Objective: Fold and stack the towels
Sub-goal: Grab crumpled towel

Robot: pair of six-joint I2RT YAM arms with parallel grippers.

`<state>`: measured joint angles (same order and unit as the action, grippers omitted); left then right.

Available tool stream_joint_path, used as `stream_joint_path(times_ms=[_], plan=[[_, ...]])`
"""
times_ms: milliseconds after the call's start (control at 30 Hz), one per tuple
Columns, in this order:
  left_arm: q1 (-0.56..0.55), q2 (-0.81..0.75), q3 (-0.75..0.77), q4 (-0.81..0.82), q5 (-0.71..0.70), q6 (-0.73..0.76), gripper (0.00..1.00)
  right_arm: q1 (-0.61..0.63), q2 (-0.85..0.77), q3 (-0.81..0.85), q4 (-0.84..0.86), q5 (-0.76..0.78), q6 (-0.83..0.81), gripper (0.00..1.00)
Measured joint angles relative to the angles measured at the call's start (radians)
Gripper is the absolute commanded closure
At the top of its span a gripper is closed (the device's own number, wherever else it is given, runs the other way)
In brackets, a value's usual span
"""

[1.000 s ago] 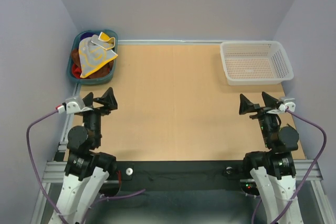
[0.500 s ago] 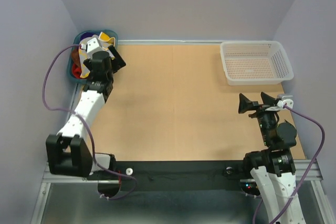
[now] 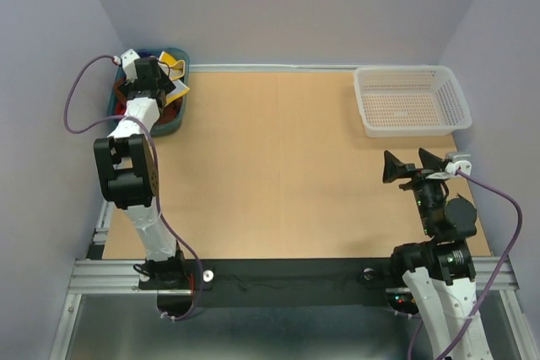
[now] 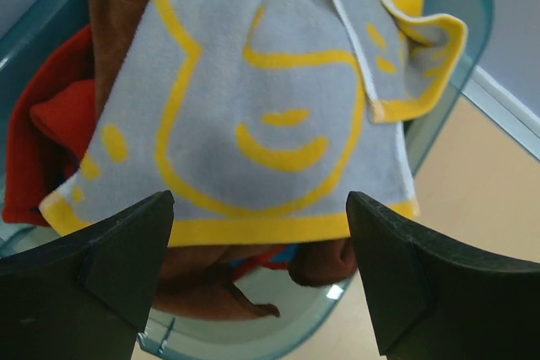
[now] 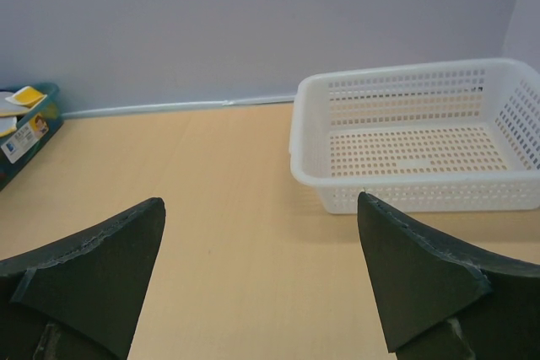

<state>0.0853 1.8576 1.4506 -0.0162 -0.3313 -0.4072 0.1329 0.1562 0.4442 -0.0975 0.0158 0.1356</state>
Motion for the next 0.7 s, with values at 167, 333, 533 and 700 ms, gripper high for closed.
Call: stream_joint_path(times_ms=[167, 333, 533, 700], plan=[[0.031, 0.091, 0.089, -0.037, -0.018, 0.01, 0.23, 0.006, -0.001, 0.0, 0.0, 0.0, 0.0, 0.0], [0.028, 0.153, 0.146, -0.057, -0.02, 0.018, 0.3, 0.007, -0.006, 0.0, 0.0, 0.0, 0.0, 0.0], [0.026, 0.202, 0.16, -0.061, -0.019, 0.03, 0.53, 0.007, -0.006, 0.0, 0.0, -0.001, 0.0, 0.0], [0.024, 0.204, 0.161, -0.056, -0.018, 0.051, 0.97, 0.007, -0.006, 0.0, 0.0, -0.001, 0.0, 0.0]])
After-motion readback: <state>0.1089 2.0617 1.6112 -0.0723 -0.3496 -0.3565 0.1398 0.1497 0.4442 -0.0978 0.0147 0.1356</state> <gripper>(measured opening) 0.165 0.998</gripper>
